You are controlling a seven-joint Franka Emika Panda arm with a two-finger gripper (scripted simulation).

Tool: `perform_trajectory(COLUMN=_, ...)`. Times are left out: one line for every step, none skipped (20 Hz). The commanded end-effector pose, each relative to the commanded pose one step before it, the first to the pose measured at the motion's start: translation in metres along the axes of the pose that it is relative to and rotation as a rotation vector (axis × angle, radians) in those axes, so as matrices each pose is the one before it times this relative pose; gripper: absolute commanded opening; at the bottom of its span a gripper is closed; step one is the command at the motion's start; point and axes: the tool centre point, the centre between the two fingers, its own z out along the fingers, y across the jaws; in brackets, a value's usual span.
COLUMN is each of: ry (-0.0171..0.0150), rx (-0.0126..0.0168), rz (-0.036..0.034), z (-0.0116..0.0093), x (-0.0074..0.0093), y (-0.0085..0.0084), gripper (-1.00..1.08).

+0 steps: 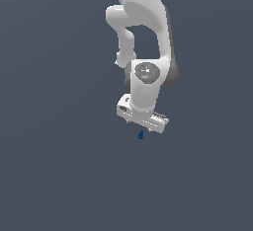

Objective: Pick up the object and move it to a goal position.

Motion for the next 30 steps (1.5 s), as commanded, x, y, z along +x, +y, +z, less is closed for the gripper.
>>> perform_trajectory(ry=-0.00314, rx=-0.00039, rz=0.03994, z=0.00588, x=-0.00209, y=-0.00512, gripper=1.0)
perform_trajectory(ry=-0.00113, rx=-0.00024, rz=0.01238, z=0.00195, x=-0.00084, y=-0.00164, gripper=1.0)
perform_trajectory(ry=-0.00101, rx=-0.00024, rz=0.01117, z=0.00177, x=-0.00079, y=-0.00148, gripper=1.0)
perform_trajectory(ry=-0.00089, rx=-0.00023, rz=0.01001, z=0.00159, x=-0.00072, y=-0.00131, gripper=1.0)
perform_trajectory(ry=-0.00078, rx=-0.00022, rz=0.00886, z=0.0014, x=-0.00064, y=-0.00113, gripper=1.0)
perform_trajectory(ry=-0.00067, rx=-0.0002, rz=0.00766, z=0.00122, x=-0.00058, y=-0.00098, gripper=1.0)
perform_trajectory(ry=-0.00056, rx=-0.00018, rz=0.00645, z=0.00103, x=-0.00051, y=-0.00084, gripper=1.0)
perform_trajectory(ry=-0.00046, rx=-0.00015, rz=0.00533, z=0.00084, x=-0.0004, y=-0.00066, gripper=1.0)
perform_trajectory(ry=-0.00036, rx=-0.00012, rz=0.00413, z=0.00066, x=-0.00032, y=-0.00052, gripper=1.0)
perform_trajectory(ry=-0.00025, rx=-0.00009, rz=0.00292, z=0.00047, x=-0.00024, y=-0.00038, gripper=1.0)
perform_trajectory(ry=-0.00016, rx=-0.00006, rz=0.00182, z=0.00028, x=-0.00012, y=-0.00019, gripper=1.0)
perform_trajectory(ry=-0.00006, rx=-0.00002, rz=0.00069, z=0.0001, x=-0.00001, y=-0.00002, gripper=1.0)
perform_trajectory(ry=-0.00007, rx=-0.0001, rz=-0.00442, z=-0.00036, x=-0.00007, y=0.00022, gripper=1.0)
perform_trajectory(ry=0.0, rx=0.0, rz=0.0, z=0.00041, x=-0.00002, y=-0.00002, gripper=1.0)
perform_trajectory(ry=0.0, rx=0.0, rz=0.0, z=0.00122, x=-0.00006, y=-0.00004, gripper=1.0)
perform_trajectory(ry=0.0, rx=0.0, rz=0.0, z=0.00203, x=-0.00011, y=-0.00007, gripper=1.0)
perform_trajectory(ry=0.00001, rx=0.00001, rz=0.00069, z=0.00282, x=0.00012, y=0.00025, gripper=1.0)
perform_trajectory(ry=0.0, rx=0.0, rz=0.0, z=0.00363, x=-0.00021, y=-0.00011, gripper=1.0)
perform_trajectory(ry=0.00001, rx=0.00001, rz=0.00069, z=0.0044, x=0.00001, y=0.00022, gripper=1.0)
perform_trajectory(ry=0.0, rx=0.0, rz=0.0, z=0.00518, x=-0.00033, y=-0.00014, gripper=1.0)
perform_trajectory(ry=0.00002, rx=0.00001, rz=0.00098, z=0.0059, x=0.0, y=0.00034, gripper=1.0)
perform_trajectory(ry=0.00002, rx=0.0, rz=0.00069, z=0.00601, x=-0.00013, y=0.0002, gripper=1.0)
perform_trajectory(ry=0.0, rx=0.0, rz=0.0, z=0.0052, x=-0.00033, y=-0.00014, gripper=1.0)
perform_trajectory(ry=0.00002, rx=0.00001, rz=0.00069, z=0.00435, x=0.00004, y=0.0002, gripper=1.0)
perform_trajectory(ry=0.0, rx=0.0, rz=0.0, z=0.00353, x=-0.00013, y=-0.00017, gripper=1.0)
perform_trajectory(ry=0.00001, rx=0.00002, rz=0.00069, z=0.00268, x=0.00027, y=0.00015, gripper=1.0)
perform_trajectory(ry=0.0, rx=0.0, rz=0.0, z=0.00186, x=0.00012, y=-0.00023, gripper=1.0)
perform_trajectory(ry=0.0, rx=0.0, rz=0.0, z=0.00102, x=0.00025, y=-0.00027, gripper=1.0)
perform_trajectory(ry=0.0, rx=0.0, rz=0.0, z=0.00025, x=0.00032, y=-0.00026, gripper=1.0)
perform_trajectory(ry=0.0, rx=0.0, rz=0.0, z=-0.00006, x=0.00015, y=-0.00011, gripper=1.0)
